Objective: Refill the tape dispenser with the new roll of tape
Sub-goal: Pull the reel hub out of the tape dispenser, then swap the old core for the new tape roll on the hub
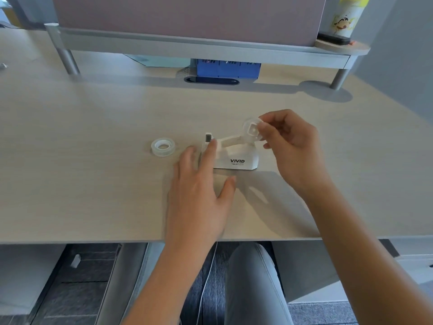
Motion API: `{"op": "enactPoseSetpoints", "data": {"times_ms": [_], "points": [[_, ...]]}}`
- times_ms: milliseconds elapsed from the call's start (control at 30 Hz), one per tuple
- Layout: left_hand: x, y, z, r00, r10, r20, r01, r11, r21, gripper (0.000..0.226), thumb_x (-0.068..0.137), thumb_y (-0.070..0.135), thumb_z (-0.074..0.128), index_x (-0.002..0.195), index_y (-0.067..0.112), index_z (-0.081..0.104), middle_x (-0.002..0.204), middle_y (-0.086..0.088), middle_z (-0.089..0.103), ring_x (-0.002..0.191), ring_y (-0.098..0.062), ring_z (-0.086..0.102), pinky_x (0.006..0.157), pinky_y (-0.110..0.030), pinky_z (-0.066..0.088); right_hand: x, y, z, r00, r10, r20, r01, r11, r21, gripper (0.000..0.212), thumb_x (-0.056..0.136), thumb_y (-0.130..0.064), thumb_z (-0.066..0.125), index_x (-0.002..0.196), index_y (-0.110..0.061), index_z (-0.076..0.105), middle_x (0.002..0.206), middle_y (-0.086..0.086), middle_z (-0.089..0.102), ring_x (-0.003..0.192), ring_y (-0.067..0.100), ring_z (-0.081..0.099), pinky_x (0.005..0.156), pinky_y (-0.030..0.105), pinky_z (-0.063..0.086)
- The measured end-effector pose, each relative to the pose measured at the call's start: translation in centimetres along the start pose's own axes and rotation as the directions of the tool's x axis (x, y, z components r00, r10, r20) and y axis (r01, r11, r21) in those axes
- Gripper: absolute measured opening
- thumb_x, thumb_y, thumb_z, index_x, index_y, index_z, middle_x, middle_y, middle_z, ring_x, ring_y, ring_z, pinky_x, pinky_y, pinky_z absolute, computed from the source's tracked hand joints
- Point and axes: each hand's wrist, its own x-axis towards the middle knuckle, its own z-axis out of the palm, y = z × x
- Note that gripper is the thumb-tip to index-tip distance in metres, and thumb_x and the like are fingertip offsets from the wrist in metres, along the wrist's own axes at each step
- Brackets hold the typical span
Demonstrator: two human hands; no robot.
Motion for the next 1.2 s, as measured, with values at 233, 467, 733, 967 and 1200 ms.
{"op": "enactPoseSetpoints", "data": {"times_ms": [233,467,733,967,1200], "points": [[-0.5,-0.3,-2.4,0.954,-0.299,0.035,0.236,0.670,-0.704,0.016,0.090,0.023,0.077,0.105,0.023,0.081,0.083,0.012,0.078,0.073,-0.002,0.066,0.076,-0.030,0.058,-4.6,-1.1,1.1,0.973,0.203,0.111,-0.223,0.952,0.208,0.010,0.095,-0.015,0.074,0.100,-0.010,0.081,0.092,0.006,0.083,0.079,0.010,0.074,0.077,0.026,0.061],[-1.0,-1.0,-3.6,0.953,-0.288,0.098,0.268,0.642,-0.718,0.010,0.090,0.018,0.076,0.095,0.021,0.084,0.064,0.018,0.072,0.055,0.002,0.055,0.061,-0.013,0.047,-6.1,-1.9,3.5,0.949,0.255,0.187,-0.302,0.906,0.295,0.008,0.092,-0.016,0.076,0.093,-0.015,0.084,0.085,-0.002,0.081,0.079,0.011,0.072,0.077,0.030,0.056],[-1.2,-2.2,-5.2,0.913,-0.387,0.127,0.327,0.510,-0.795,0.008,0.086,0.013,0.079,0.090,0.008,0.082,0.070,-0.006,0.077,0.058,-0.007,0.065,0.058,-0.018,0.053,-6.2,-2.7,5.3,0.925,0.262,0.275,-0.343,0.888,0.306,0.010,0.089,-0.016,0.078,0.094,-0.011,0.085,0.091,0.010,0.083,0.081,0.020,0.073,0.083,0.034,0.061],[-1.1,-2.8,-5.7,0.883,-0.439,0.166,0.343,0.362,-0.867,0.009,0.086,0.010,0.078,0.094,0.006,0.081,0.088,-0.015,0.083,0.077,-0.018,0.072,0.081,-0.035,0.061,-6.5,-3.3,6.2,0.901,0.263,0.344,-0.376,0.869,0.321,0.029,0.074,-0.029,0.082,0.099,-0.013,0.085,0.094,0.014,0.084,0.082,0.021,0.075,0.083,0.032,0.063],[-1.1,-2.7,-5.6,0.888,-0.401,0.226,0.373,0.338,-0.864,0.016,0.085,0.011,0.079,0.097,0.001,0.080,0.094,-0.024,0.081,0.078,-0.023,0.071,0.078,-0.035,0.061,-6.3,-3.3,5.2,0.865,0.261,0.428,-0.438,0.809,0.392,0.035,0.059,-0.031,0.087,0.091,-0.015,0.086,0.086,0.011,0.080,0.071,0.015,0.070,0.075,0.025,0.061]]}}
